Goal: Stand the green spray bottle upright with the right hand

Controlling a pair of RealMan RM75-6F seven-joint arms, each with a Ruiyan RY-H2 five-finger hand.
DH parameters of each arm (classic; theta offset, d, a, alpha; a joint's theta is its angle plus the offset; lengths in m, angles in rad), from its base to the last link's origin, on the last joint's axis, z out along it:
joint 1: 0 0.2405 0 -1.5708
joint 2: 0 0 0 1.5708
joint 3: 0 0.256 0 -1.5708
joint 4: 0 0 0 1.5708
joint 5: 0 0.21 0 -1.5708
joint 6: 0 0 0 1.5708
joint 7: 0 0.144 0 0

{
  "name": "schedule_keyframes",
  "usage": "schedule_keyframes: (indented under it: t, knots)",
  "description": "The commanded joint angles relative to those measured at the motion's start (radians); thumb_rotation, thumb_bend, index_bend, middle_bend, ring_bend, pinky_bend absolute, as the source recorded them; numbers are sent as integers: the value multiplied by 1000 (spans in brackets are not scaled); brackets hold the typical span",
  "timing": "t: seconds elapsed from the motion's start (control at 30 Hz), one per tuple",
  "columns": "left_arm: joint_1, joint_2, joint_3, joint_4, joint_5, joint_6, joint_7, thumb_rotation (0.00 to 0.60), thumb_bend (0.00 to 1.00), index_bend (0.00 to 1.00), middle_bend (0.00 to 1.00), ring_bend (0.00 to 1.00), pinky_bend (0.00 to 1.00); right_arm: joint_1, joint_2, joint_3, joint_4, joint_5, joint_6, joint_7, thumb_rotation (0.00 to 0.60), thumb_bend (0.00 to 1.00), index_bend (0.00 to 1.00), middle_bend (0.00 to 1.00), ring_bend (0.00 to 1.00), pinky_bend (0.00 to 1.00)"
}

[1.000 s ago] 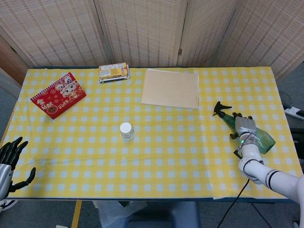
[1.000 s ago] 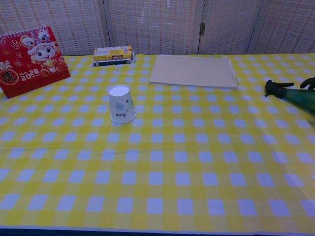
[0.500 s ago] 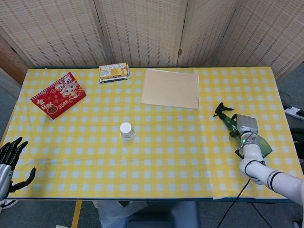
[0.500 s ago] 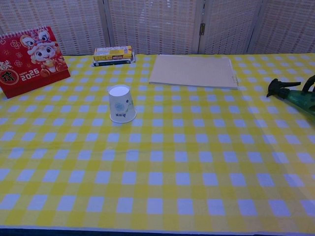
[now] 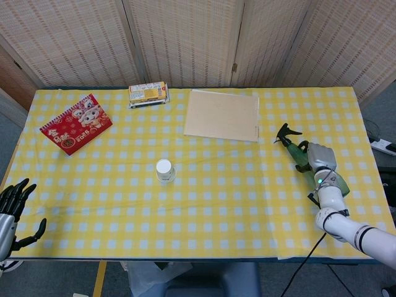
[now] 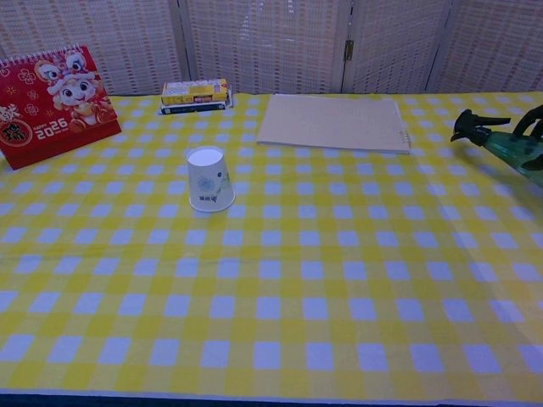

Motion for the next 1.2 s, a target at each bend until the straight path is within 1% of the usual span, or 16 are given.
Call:
schedule_keyframes:
  t: [0.03,0.07,0.17,0.27,0.37,0.47,0.53,0.63,0.67,0.77,0.8,0.87,0.97,1.07,1.2]
  knots:
    - [-1,-1,-1,0,-2,-2,2,329,486,0,0,0,0,-77,25,100,-52,-208,35,223,600,377,401,397,432,488]
    - [-2,-1,0,0,-3,-6,4,329,486,0,0,0,0,-98,31,127,-70,-275,51,295,600,377,402,398,432,489]
    - [-7,2,5,-3,0,-19,-4,329,486,0,0,0,0,-155,34,187,-117,-421,132,468,600,378,425,417,464,472]
    - [-9,1,5,-4,-2,-25,-1,330,486,0,0,0,0,-198,23,220,-143,-549,215,609,600,377,430,423,479,464]
    - [-10,1,5,-6,-3,-27,-1,330,486,0,0,0,0,-243,-18,215,-133,-711,320,765,600,377,430,423,477,464]
    - [-10,2,6,-6,-1,-26,-2,331,486,0,0,0,0,-275,-67,198,-102,-823,390,926,600,377,430,423,476,464]
    - [-9,2,7,-6,1,-25,-3,331,485,0,0,0,0,-296,-107,181,-61,-888,435,1051,600,377,430,423,475,464]
    - [-9,2,7,-6,1,-24,-4,332,486,0,0,0,0,-310,-170,160,39,-959,492,1187,600,377,430,423,475,449]
    - [-10,2,7,-5,0,-25,-5,331,486,0,0,0,0,-313,-197,154,90,-986,522,1230,600,377,430,423,476,444]
    - [-11,2,7,-5,-1,-27,-8,329,486,0,0,0,0,-318,-256,139,202,-1045,598,1317,600,377,430,423,476,436]
    - [-11,2,7,-5,-1,-28,-9,329,486,0,0,0,0,-320,-286,133,255,-1067,635,1344,600,377,430,423,476,435]
    - [-12,2,8,-4,0,-30,-10,330,485,0,0,0,0,-326,-330,118,336,-1099,691,1380,600,377,430,423,475,434]
    - [-13,3,9,-5,2,-32,-12,331,486,0,0,0,0,-336,-417,88,503,-1148,785,1411,600,377,430,421,475,433]
    - [-13,4,10,-6,4,-30,-12,332,485,0,0,0,0,-344,-482,71,625,-1163,832,1456,600,377,430,416,475,432]
    - [-12,5,11,-7,8,-26,-15,329,485,0,0,0,0,-357,-534,64,717,-1155,854,1528,600,378,430,413,474,429]
